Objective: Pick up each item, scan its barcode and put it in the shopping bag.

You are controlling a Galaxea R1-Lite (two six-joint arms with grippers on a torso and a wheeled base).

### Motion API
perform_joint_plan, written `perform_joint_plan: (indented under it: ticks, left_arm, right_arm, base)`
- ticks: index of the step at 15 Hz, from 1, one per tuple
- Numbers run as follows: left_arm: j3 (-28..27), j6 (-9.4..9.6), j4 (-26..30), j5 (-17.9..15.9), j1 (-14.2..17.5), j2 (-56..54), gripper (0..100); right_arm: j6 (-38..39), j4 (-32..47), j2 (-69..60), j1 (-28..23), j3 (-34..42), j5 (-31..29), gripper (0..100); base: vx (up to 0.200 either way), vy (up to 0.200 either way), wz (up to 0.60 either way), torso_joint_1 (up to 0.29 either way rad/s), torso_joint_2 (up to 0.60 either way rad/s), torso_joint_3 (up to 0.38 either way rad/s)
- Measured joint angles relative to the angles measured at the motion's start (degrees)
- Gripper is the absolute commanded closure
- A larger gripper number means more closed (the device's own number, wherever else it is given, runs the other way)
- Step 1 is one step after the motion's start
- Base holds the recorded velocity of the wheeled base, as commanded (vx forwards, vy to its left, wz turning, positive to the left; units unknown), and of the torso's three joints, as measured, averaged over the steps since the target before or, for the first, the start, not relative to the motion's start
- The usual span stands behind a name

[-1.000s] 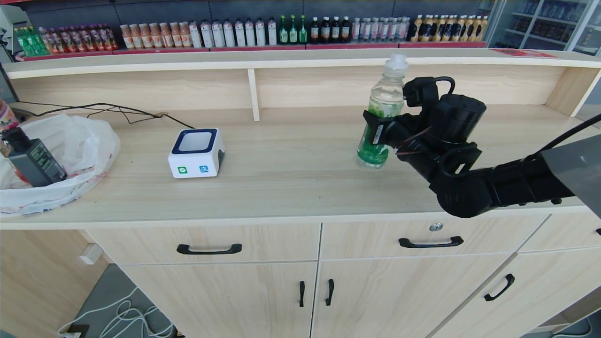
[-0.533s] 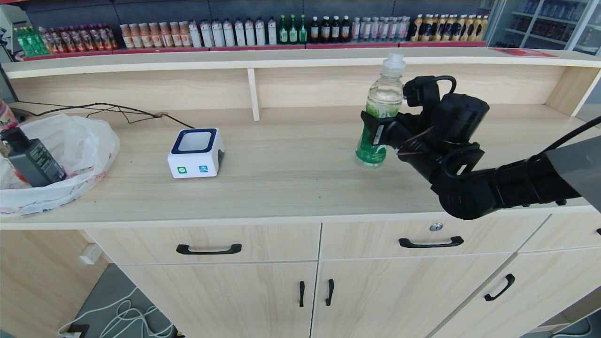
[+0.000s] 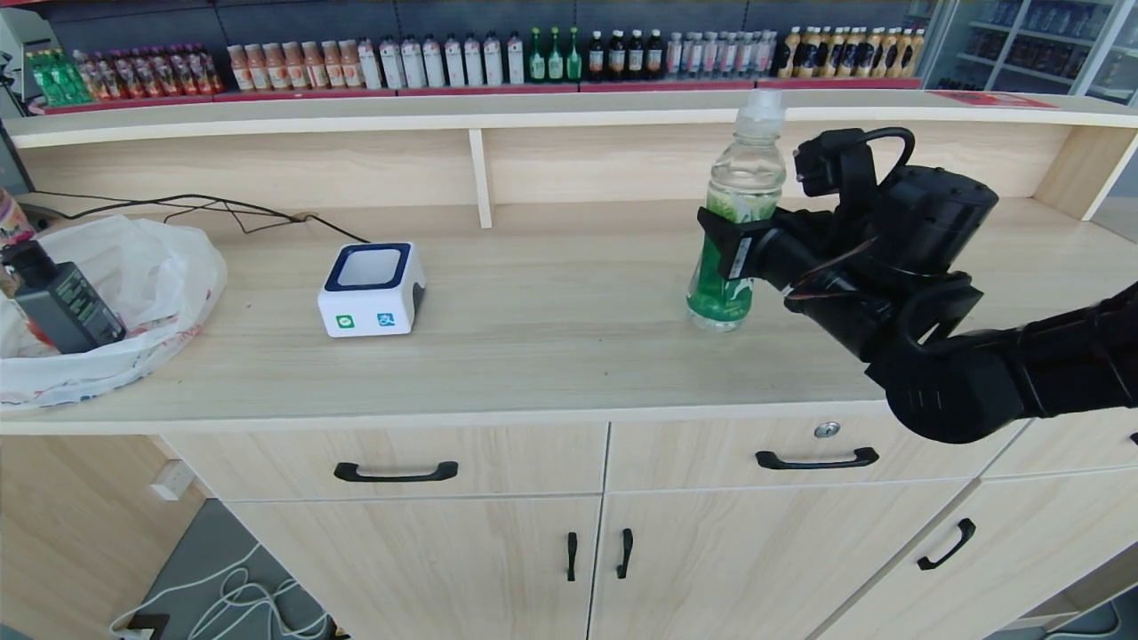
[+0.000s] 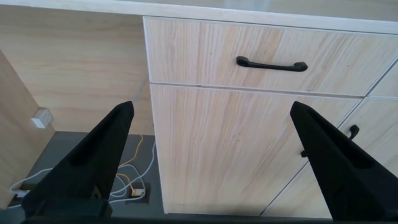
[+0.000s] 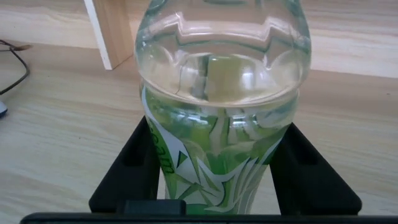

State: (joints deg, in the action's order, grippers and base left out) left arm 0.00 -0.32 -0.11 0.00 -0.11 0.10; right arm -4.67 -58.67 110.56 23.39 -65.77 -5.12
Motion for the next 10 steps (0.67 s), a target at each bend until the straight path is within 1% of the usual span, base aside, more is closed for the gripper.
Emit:
perform_joint_plan:
  ticks: [6, 10]
  left_arm:
    - [0.0, 0.0, 0.01, 0.0, 0.01, 0.0, 0]
    - [0.0, -0.01, 0.01, 0.0, 0.0, 0.0, 0]
  right_arm:
    - [-2.79, 0.22, -10.17, 1.13, 4.44, 0.0, 100]
    - [-4.11, 0.38, -18.16, 1.4, 11.36, -0.02, 100]
  base:
    - [0.0, 0.0, 0.0, 0.0, 0.0, 0.0]
    - [0.0, 0.0, 0.0, 0.0, 0.0, 0.0]
